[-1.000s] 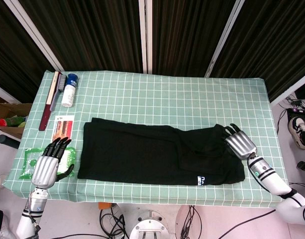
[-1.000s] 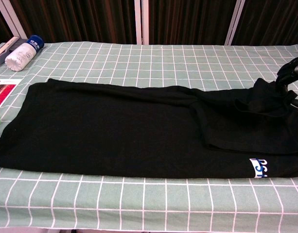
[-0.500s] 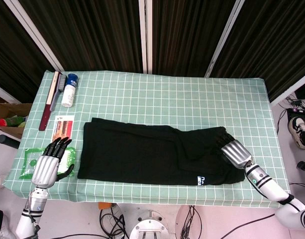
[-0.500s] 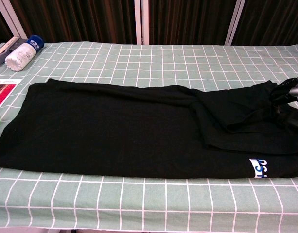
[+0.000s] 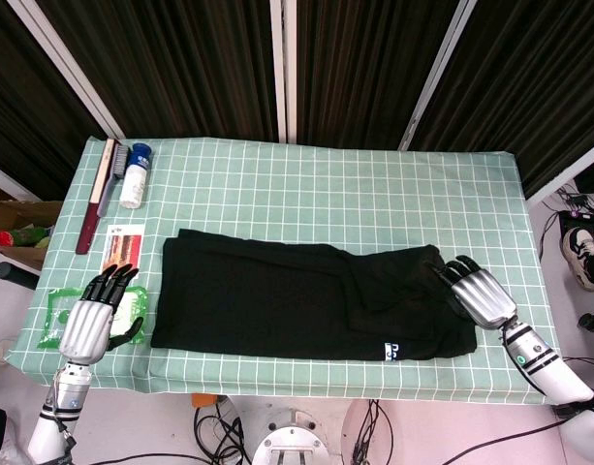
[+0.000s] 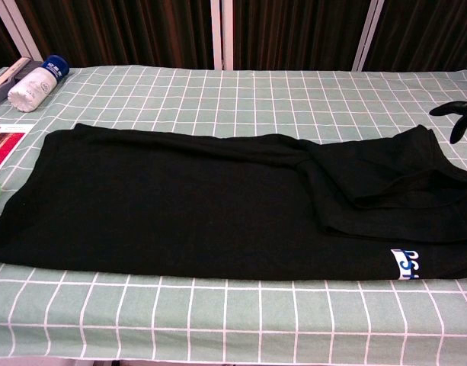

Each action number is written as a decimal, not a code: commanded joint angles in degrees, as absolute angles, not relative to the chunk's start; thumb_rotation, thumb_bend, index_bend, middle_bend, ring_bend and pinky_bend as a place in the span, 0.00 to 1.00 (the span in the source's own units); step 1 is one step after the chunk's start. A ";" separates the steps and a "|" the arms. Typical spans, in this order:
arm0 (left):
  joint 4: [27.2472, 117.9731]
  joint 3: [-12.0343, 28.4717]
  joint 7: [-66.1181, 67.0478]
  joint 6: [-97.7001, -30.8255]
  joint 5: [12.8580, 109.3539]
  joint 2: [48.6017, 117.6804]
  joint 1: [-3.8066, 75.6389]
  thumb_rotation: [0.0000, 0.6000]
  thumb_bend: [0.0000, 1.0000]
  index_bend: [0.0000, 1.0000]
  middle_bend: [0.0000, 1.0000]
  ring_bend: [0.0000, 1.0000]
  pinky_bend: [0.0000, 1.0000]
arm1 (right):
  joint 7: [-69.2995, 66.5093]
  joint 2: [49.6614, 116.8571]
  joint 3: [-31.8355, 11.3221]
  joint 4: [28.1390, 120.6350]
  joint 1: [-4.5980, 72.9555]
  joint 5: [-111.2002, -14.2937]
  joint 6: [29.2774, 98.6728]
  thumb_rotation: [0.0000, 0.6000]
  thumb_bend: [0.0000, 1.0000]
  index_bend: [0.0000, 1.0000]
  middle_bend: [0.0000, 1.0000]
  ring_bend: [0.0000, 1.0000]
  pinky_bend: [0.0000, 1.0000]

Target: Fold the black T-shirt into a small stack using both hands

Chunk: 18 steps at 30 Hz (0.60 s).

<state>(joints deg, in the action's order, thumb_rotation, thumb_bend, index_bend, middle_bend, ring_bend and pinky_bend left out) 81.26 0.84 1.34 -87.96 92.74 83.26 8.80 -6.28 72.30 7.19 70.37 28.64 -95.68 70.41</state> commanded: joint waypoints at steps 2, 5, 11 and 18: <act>81.47 0.86 2.02 -87.73 92.87 83.29 9.03 1.00 0.27 0.11 0.09 0.06 0.17 | -5.25 74.41 6.02 71.79 31.47 -96.35 65.36 1.00 0.51 0.08 0.32 0.21 0.21; 81.58 0.99 2.32 -87.53 92.43 83.18 9.00 1.00 0.27 0.11 0.09 0.06 0.17 | -2.99 75.80 6.56 72.04 32.55 -96.87 62.31 1.00 0.53 0.08 0.32 0.21 0.22; 81.24 1.07 2.08 -87.35 91.57 83.00 8.71 1.00 0.27 0.11 0.09 0.06 0.17 | -3.23 75.34 9.44 74.22 30.65 -99.69 64.35 1.00 0.53 0.10 0.33 0.23 0.22; 80.70 1.02 1.98 -86.30 91.22 83.34 9.10 1.00 0.27 0.11 0.09 0.06 0.17 | -2.16 74.33 13.01 75.78 27.60 -102.23 66.27 1.00 0.54 0.11 0.33 0.26 0.23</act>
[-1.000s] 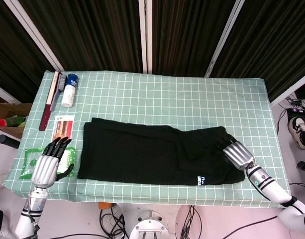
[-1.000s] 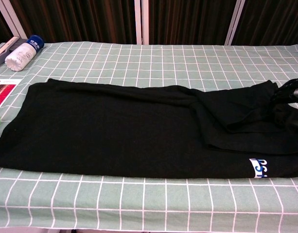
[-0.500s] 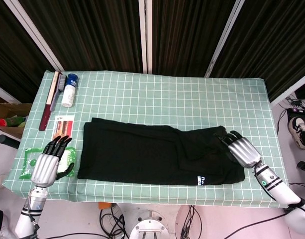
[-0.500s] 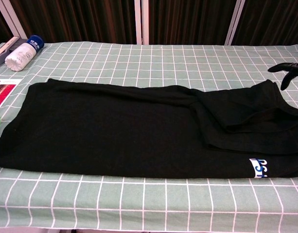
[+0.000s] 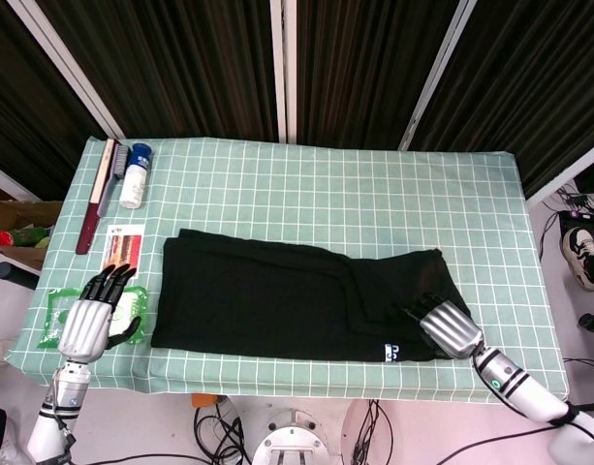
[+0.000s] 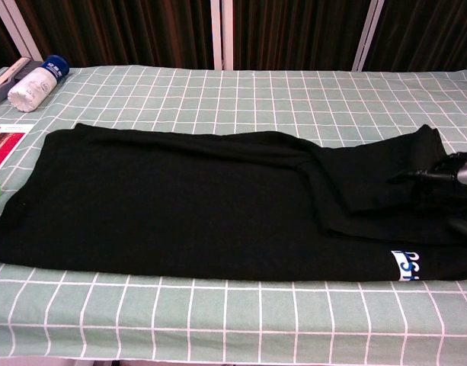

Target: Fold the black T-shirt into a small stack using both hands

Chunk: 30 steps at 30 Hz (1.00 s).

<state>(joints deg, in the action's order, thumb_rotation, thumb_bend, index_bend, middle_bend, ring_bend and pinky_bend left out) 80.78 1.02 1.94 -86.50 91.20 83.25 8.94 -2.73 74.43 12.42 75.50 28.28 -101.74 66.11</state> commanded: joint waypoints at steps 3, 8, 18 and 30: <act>80.53 1.10 2.19 -85.35 91.20 83.21 9.70 1.00 0.27 0.11 0.09 0.06 0.17 | -2.19 74.43 12.77 75.70 27.07 -102.31 67.07 1.00 0.54 0.11 0.33 0.26 0.23; 79.22 2.13 1.73 -82.24 90.09 82.44 11.70 1.00 0.27 0.12 0.09 0.06 0.17 | -3.22 72.48 9.84 76.53 25.78 -102.26 73.71 1.00 0.54 0.11 0.32 0.26 0.24; 65.22 4.20 -0.37 -70.00 87.65 85.31 19.97 1.00 0.30 0.19 0.16 0.11 0.23 | -2.63 64.56 1.87 83.74 25.28 -97.49 80.36 1.00 0.53 0.11 0.31 0.26 0.24; 47.70 1.37 -3.65 -67.35 92.38 91.53 25.97 1.00 0.22 0.20 0.16 0.11 0.22 | -1.87 61.39 -1.36 88.50 25.53 -94.73 78.63 1.00 0.52 0.11 0.29 0.25 0.24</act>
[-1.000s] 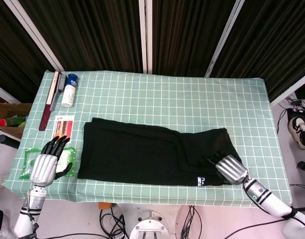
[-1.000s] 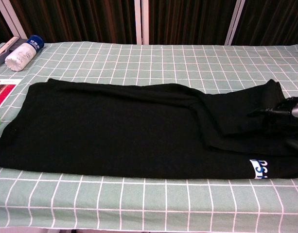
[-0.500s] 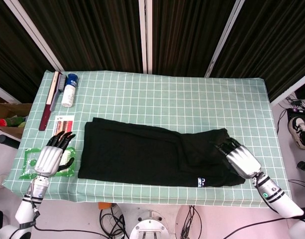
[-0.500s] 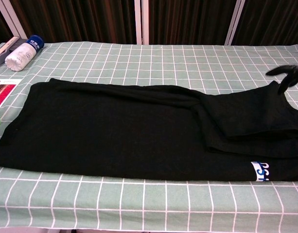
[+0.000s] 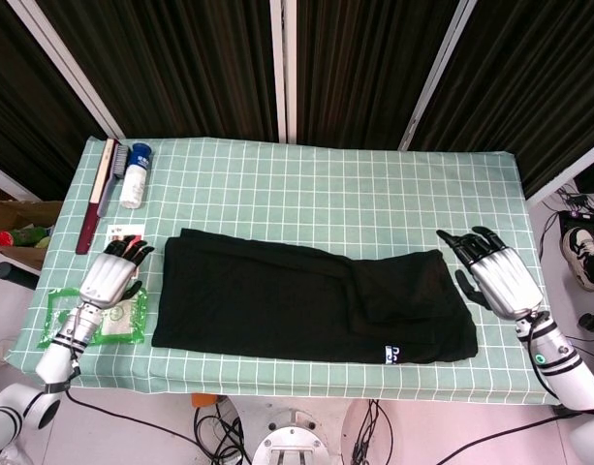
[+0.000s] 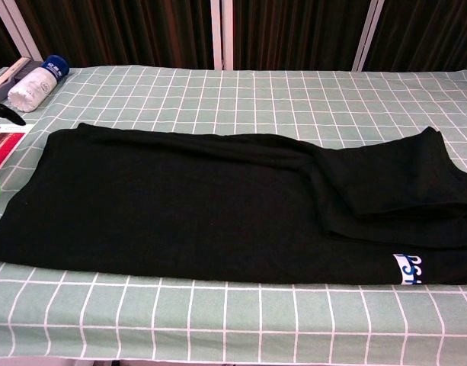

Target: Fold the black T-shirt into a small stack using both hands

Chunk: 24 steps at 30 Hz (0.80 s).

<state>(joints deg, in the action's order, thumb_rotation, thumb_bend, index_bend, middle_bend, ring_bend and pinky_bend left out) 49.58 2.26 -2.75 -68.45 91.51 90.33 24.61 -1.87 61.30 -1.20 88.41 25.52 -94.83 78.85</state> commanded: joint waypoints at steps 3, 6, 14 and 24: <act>46.89 0.96 -4.88 -66.39 92.49 92.14 26.92 1.00 0.18 0.16 0.13 0.10 0.21 | -1.92 61.65 -1.73 88.53 25.48 -94.64 78.45 1.00 0.50 0.11 0.29 0.25 0.24; 46.18 0.42 -5.90 -66.45 92.90 92.88 27.47 1.00 0.15 0.13 0.11 0.09 0.21 | -1.88 61.72 -1.89 88.60 25.36 -94.61 78.20 1.00 0.50 0.11 0.29 0.25 0.24; 45.38 -0.96 -7.82 -67.75 94.38 93.80 28.55 1.00 0.11 0.11 0.10 0.08 0.20 | -2.33 62.14 -2.20 88.40 24.76 -94.58 78.21 1.00 0.49 0.11 0.28 0.25 0.24; 43.90 -1.46 -14.33 -69.86 95.55 95.82 30.44 1.00 0.11 0.15 0.10 0.09 0.19 | -2.55 62.99 -1.97 87.65 23.35 -94.52 78.66 1.00 0.49 0.11 0.27 0.25 0.24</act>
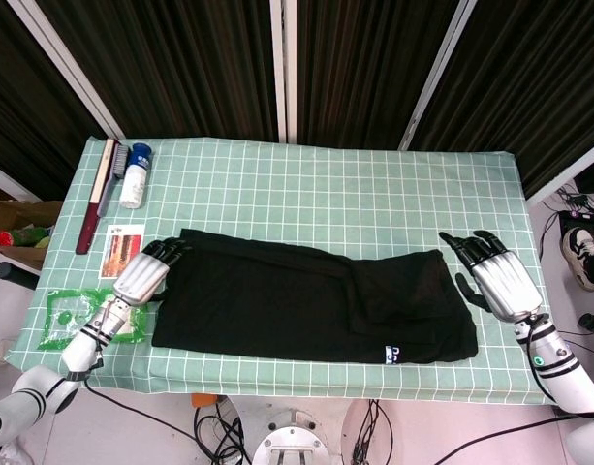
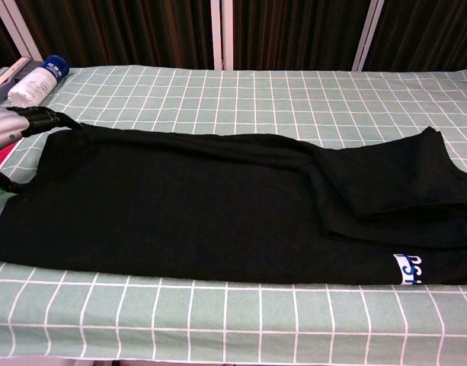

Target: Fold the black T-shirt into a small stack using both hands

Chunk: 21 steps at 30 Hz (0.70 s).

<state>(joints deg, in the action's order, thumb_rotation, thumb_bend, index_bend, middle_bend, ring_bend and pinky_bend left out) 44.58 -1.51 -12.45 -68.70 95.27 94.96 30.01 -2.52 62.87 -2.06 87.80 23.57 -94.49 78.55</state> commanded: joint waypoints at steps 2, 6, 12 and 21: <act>43.46 -1.40 -16.09 -70.61 95.58 96.24 30.56 1.00 0.11 0.19 0.11 0.09 0.19 | -2.63 63.03 -1.90 87.56 23.08 -94.55 78.79 1.00 0.49 0.11 0.27 0.25 0.24; 43.00 -1.84 -19.35 -71.78 95.88 96.27 30.64 1.00 0.14 0.33 0.13 0.09 0.19 | -3.06 63.18 -2.06 87.34 22.53 -94.52 79.37 1.00 0.49 0.11 0.27 0.25 0.24; 44.10 -3.16 -21.06 -71.31 96.45 95.59 30.95 1.00 0.28 0.42 0.13 0.09 0.19 | -3.21 63.90 -1.99 86.66 22.14 -94.75 79.37 1.00 0.49 0.11 0.27 0.25 0.24; 47.30 -4.13 -20.36 -69.63 96.00 94.40 31.08 1.00 0.42 0.45 0.14 0.09 0.18 | -3.79 64.41 -2.36 85.92 21.77 -94.91 79.81 1.00 0.49 0.11 0.27 0.25 0.24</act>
